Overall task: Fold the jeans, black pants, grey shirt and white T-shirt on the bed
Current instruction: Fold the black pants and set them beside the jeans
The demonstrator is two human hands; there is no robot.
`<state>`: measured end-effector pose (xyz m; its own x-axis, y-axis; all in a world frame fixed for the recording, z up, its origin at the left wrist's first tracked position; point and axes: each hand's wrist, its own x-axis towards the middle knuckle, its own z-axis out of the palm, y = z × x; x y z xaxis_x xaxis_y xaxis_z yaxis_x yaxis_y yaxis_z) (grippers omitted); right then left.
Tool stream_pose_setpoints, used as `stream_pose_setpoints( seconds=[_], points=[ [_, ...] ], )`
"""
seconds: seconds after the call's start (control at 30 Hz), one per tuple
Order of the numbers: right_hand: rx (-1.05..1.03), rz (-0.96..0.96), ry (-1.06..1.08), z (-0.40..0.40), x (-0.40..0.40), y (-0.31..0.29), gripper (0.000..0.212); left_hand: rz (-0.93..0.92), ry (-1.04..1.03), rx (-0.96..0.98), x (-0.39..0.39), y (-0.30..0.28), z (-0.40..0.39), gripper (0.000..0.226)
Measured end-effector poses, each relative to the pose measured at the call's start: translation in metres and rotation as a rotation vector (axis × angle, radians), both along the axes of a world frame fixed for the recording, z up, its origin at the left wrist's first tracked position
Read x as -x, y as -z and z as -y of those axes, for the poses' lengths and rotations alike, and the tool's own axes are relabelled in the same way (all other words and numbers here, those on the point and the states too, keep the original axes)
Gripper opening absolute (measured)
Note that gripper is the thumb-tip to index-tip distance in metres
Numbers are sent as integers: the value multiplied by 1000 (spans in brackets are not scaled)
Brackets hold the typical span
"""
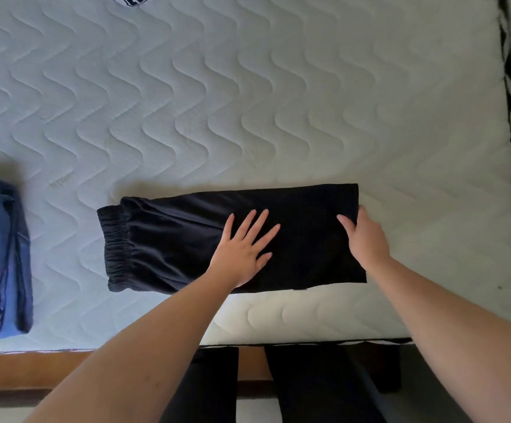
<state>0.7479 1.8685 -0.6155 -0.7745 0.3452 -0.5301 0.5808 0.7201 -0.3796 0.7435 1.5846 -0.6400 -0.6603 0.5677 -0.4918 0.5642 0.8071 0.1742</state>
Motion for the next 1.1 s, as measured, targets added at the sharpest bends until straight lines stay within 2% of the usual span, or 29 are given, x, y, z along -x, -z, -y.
stream_pose_setpoints(
  seconds=[0.27, 0.47, 0.6, 0.67, 0.73, 0.8, 0.9, 1.0, 1.1],
  points=[
    [150, 62, -151, 3, -1, -21, 45, 137, 6, 155, 3, 4, -11, 70],
    [166, -106, -282, 46, -3, -69, 39, 152, 24, 154, 3, -3, -11, 71],
    [169, -156, -380, 85, 1, -94, 43, 152, 36, -47, 19, -25, 8, 58],
    [188, -158, -411, 102, 1, -101, 45, 44, -32, -172, 31, -38, 29, 51],
    [193, -167, -443, 118, 1, -108, 46, -120, -127, -195, 45, -45, 56, 52],
    [183, -174, -474, 136, -1, -115, 47, -215, -221, -136, 57, -45, 88, 56],
    [186, -168, -469, 163, -4, -123, 49, -153, -311, 64, 67, -35, 132, 61],
    [152, -178, -466, 191, -2, -125, 50, -71, -239, 165, 58, -22, 163, 63],
    [137, -182, -452, 220, 1, -127, 51, -83, -138, 174, 41, -16, 177, 65]
  ],
)
